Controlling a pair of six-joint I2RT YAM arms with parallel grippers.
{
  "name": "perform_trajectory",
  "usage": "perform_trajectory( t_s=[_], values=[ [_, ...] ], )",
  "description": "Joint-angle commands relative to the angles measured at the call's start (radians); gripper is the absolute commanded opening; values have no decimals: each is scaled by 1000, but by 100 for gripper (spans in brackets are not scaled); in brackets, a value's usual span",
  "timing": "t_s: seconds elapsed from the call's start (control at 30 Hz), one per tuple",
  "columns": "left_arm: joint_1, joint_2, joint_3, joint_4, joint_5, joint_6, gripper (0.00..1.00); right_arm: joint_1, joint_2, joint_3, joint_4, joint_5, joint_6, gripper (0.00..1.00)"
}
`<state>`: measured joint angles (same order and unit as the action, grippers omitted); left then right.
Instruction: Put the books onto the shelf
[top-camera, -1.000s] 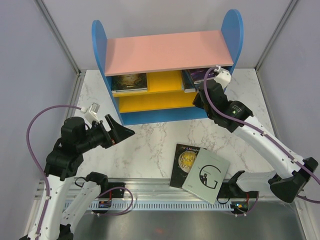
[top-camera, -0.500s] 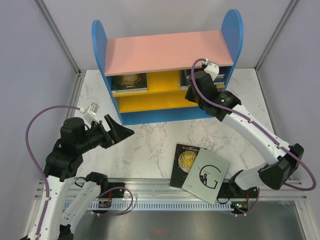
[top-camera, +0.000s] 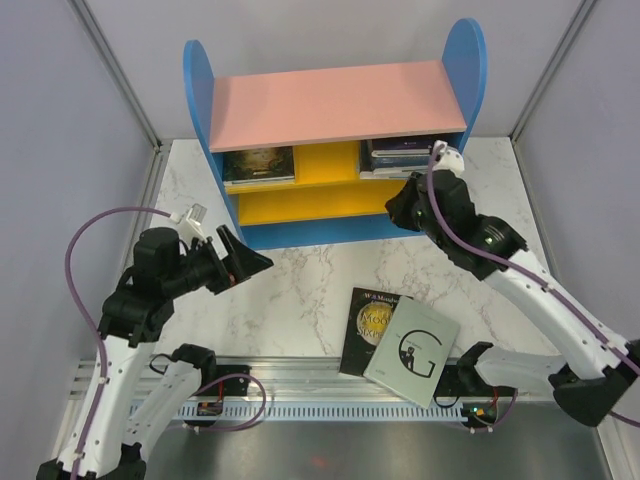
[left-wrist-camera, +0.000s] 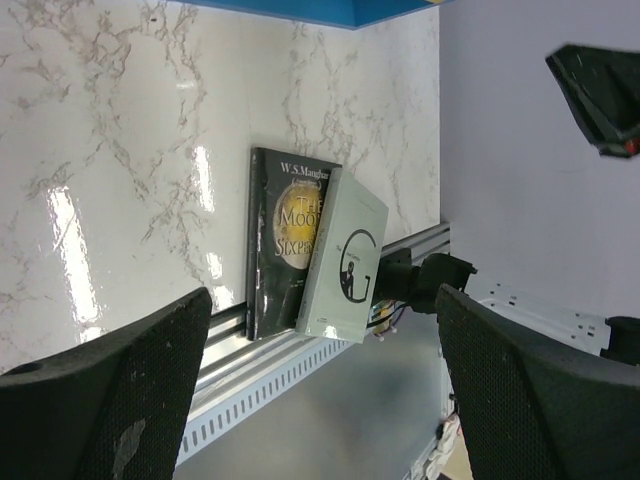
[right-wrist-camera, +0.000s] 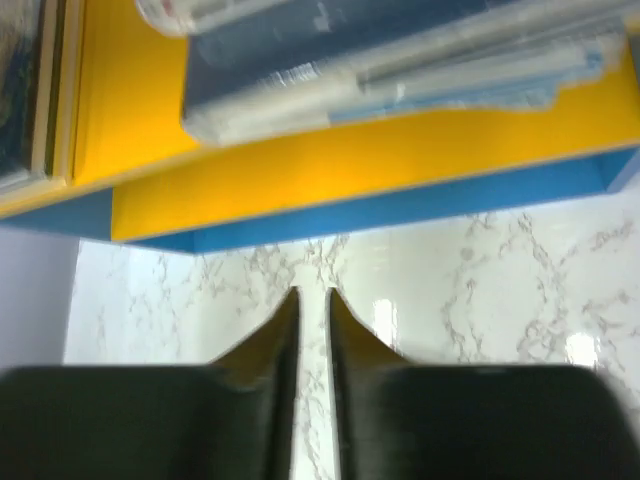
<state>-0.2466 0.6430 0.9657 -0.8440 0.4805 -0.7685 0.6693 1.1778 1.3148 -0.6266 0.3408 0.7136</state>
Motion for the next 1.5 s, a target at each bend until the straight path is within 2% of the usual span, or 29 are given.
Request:
perform_trajectory(
  t_s=[0.0, 0.03, 0.07, 0.13, 0.17, 0.2, 0.27, 0.3, 0.4, 0.67, 0.9, 1.07, 1.17, 1.33, 1.37, 1.47],
  values=[
    [-3, 62, -70, 65, 78, 1, 95, -4, -120, -133, -62, -94, 44, 28],
    [-5, 75, -121, 112, 134, -2, 95, -2, -136, -205, -114, -101, 70, 38],
    [-11, 92, -149, 140, 164, -8, 96, -4, -147, -241, -143, -106, 95, 61],
    [-63, 170, -206, 187, 182, -18, 96, -5, -170, -337, -226, -106, 177, 74],
    [-100, 202, -208, 195, 166, -20, 96, -5, -175, -365, -252, -103, 207, 87],
    [-211, 271, -208, 207, 135, -25, 96, -5, -181, -391, -272, -100, 260, 89],
    [-346, 338, -174, 255, 14, -44, 96, -5, -175, -443, -358, -80, 322, 91],
    [-461, 381, -161, 278, -14, -73, 96, -7, -175, -456, -375, -79, 340, 91],
    [-593, 530, -102, 368, -42, -113, 94, -17, -193, -506, -419, -68, 409, 89],
    [-788, 893, 103, 445, -56, -86, 93, -33, -234, -672, -476, -174, 494, 87],
    [-867, 1124, 137, 503, -36, -66, 90, -33, -282, -773, -429, -242, 507, 87],
    [-884, 1179, 59, 667, 29, -120, 90, -33, -325, -862, -361, -307, 529, 84],
    [-898, 1216, 31, 749, 58, -152, 90, -33, -336, -870, -349, -290, 541, 83],
    [-916, 1273, 12, 862, 121, -224, 89, -33, -277, -867, -311, -296, 521, 83],
    [-918, 1274, 2, 935, 135, -239, 87, -33, -255, -868, -299, -304, 520, 83],
    [-921, 1282, -22, 1023, 179, -300, 81, -33, -225, -905, -236, -339, 533, 83]
  ],
)
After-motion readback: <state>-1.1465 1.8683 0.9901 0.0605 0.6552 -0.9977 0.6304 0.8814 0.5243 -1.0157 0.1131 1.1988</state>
